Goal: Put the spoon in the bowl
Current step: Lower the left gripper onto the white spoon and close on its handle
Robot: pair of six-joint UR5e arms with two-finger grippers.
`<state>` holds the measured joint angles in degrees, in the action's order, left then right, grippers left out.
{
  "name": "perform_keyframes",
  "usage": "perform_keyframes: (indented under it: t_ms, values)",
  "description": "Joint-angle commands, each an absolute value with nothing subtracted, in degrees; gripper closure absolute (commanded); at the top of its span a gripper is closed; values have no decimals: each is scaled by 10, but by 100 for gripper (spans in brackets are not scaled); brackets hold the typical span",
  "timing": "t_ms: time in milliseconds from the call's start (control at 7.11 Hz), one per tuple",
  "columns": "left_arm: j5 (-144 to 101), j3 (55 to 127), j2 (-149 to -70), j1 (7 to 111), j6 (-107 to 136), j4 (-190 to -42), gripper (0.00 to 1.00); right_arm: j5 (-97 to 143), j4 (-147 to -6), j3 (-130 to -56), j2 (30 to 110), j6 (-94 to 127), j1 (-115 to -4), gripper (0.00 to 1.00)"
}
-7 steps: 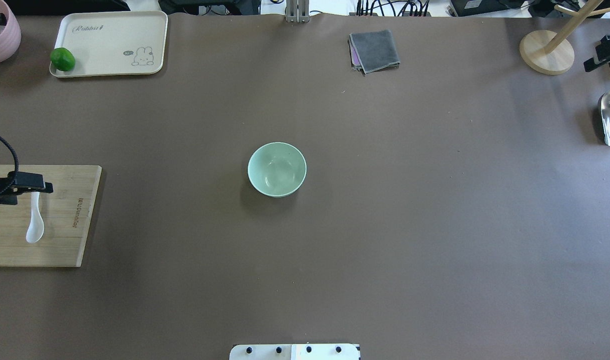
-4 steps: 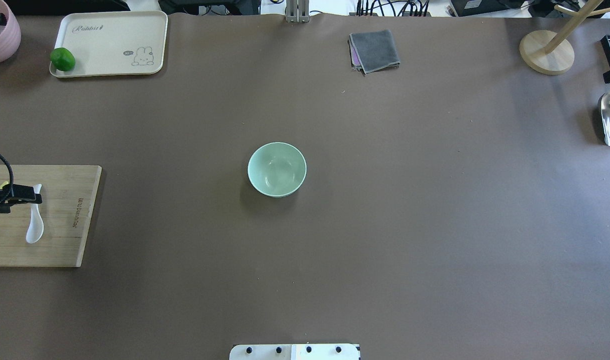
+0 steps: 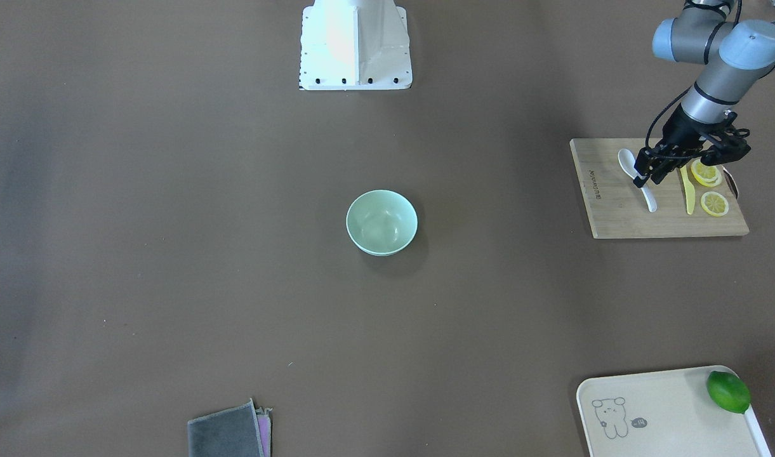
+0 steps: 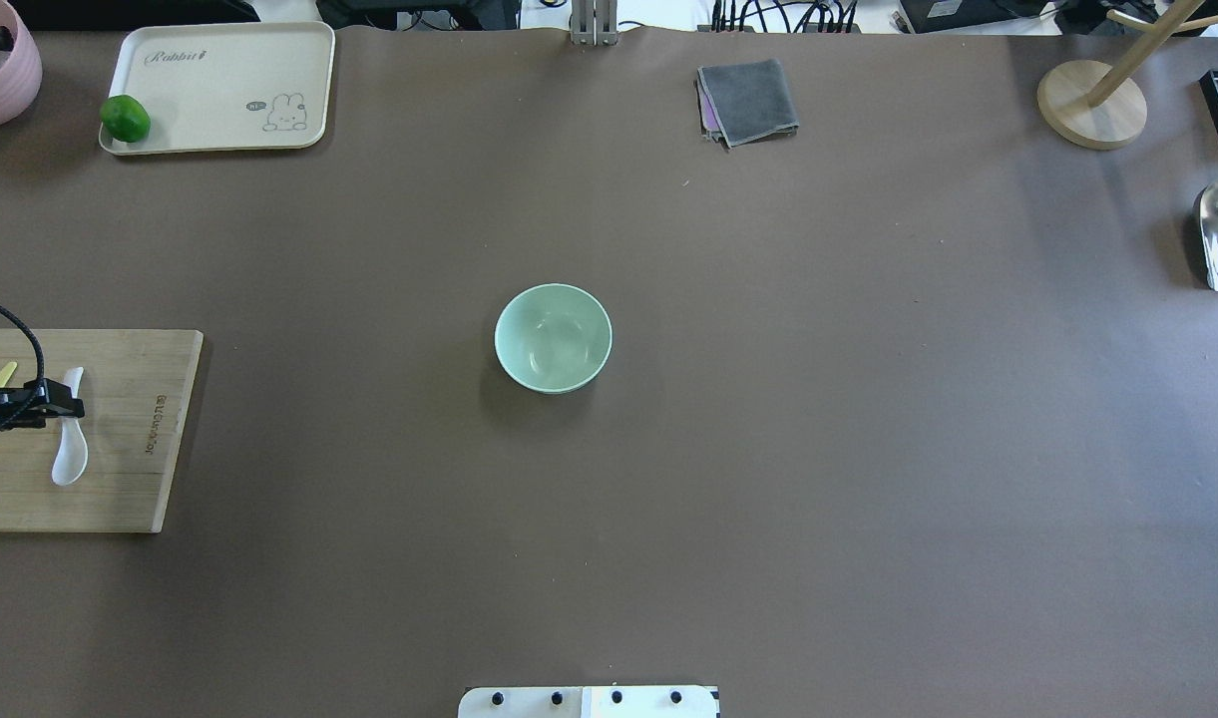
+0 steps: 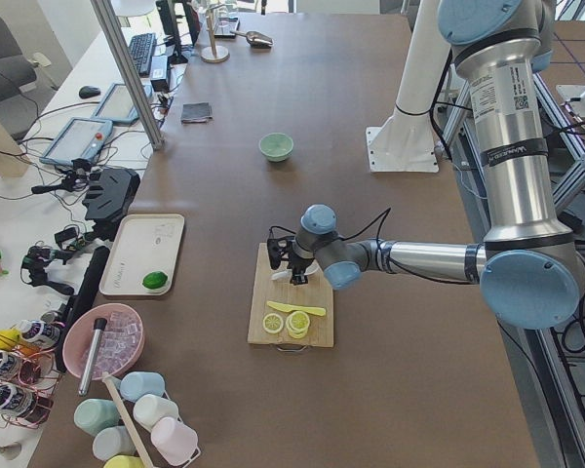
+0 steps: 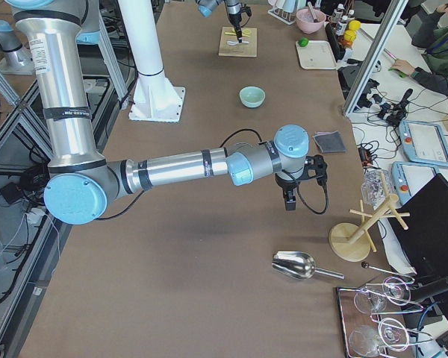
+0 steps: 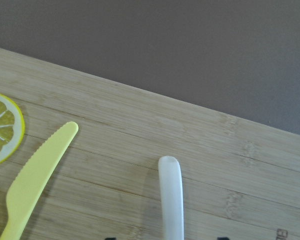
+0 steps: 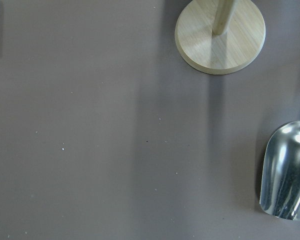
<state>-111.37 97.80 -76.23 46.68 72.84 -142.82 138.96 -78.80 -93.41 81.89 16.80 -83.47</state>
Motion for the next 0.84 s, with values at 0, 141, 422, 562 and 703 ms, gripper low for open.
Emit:
perform_keyframes:
  t_ms: [0, 141, 422, 562, 703]
  values:
    - [-1109, 976, -765, 463, 726, -1428, 64, 1390, -788, -934, 819, 168, -835, 0]
    - [-1109, 969, -772, 461, 726, -1428, 65, 1390, -788, -934, 819, 168, -835, 0]
    - [-1108, 963, -779, 461, 725, -1428, 66, 1390, -788, -933, 819, 168, -835, 0]
    - [-1109, 963, -782, 461, 724, -1428, 76, 1390, -788, -933, 819, 168, -835, 0]
    - [-1109, 964, -784, 461, 723, -1428, 92, 1390, -788, -933, 819, 168, -835, 0]
